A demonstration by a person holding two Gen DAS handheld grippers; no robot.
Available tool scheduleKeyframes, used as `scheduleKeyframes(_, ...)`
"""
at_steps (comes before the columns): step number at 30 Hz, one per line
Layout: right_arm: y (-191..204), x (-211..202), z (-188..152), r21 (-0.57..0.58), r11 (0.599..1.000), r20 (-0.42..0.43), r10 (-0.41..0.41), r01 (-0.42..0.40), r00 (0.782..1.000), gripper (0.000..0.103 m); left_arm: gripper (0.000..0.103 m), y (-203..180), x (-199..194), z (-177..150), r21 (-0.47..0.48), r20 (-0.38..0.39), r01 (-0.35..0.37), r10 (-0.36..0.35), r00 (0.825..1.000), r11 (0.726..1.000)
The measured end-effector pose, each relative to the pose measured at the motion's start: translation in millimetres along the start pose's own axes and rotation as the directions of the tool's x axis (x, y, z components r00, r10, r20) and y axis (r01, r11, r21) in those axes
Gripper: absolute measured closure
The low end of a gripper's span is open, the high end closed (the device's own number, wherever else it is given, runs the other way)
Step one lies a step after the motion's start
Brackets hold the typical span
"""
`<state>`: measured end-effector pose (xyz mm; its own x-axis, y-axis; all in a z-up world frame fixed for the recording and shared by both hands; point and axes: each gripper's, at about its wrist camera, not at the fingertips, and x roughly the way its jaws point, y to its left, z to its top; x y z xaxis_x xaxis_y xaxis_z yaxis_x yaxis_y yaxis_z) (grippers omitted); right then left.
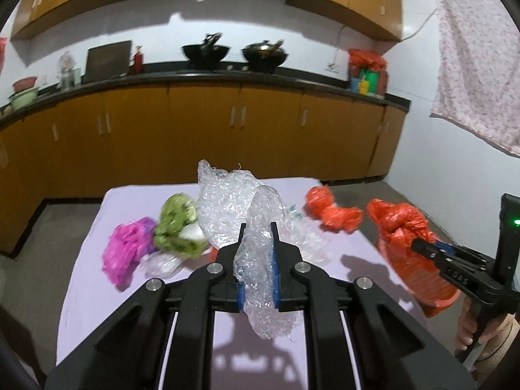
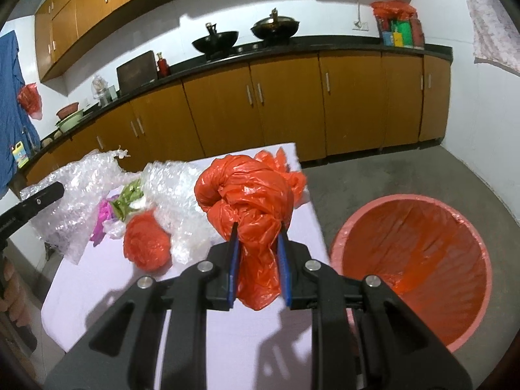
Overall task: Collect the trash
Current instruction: 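Move both held bags over the wastebasket and open both tools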
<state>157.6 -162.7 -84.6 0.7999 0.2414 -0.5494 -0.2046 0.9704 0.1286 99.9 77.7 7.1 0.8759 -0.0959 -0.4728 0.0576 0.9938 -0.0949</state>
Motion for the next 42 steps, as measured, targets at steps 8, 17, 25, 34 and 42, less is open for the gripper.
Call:
scheduleKeyframes(8,-44,-35,2,0.048,0.992,0.053,-0.120,0.118,0.991,0.082,0.091,-67,22,12,0.072,0.005,0.155,-0.155,0.988,0.985)
scheduleKeyframes(17,-128,-73,-8,0.212,0.934,0.057,-0.306,0.288,0.950,0.082,0.091,-152,64,8,0.126,-0.062,0.325,-0.319,0.946,0.937)
scheduleKeyframes(25,-165,-79,-18,0.284,0.896,0.036,-0.367,0.342,0.930,0.082,0.092,-197,91,-3,0.159,-0.120,0.410,-0.394,0.911,0.898)
scheduleKeyframes(34,-180,-70,-21,0.314,0.881,0.027,-0.379,0.352,0.925,0.082,0.092,-224,106,-16,0.183,-0.167,0.441,-0.414,0.895,0.879)
scheduleKeyframes(42,-188,-64,-25,0.327,0.879,0.020,-0.374,0.347,0.927,0.082,0.092,-237,115,-23,0.201,-0.189,0.448,-0.414,0.890,0.871)
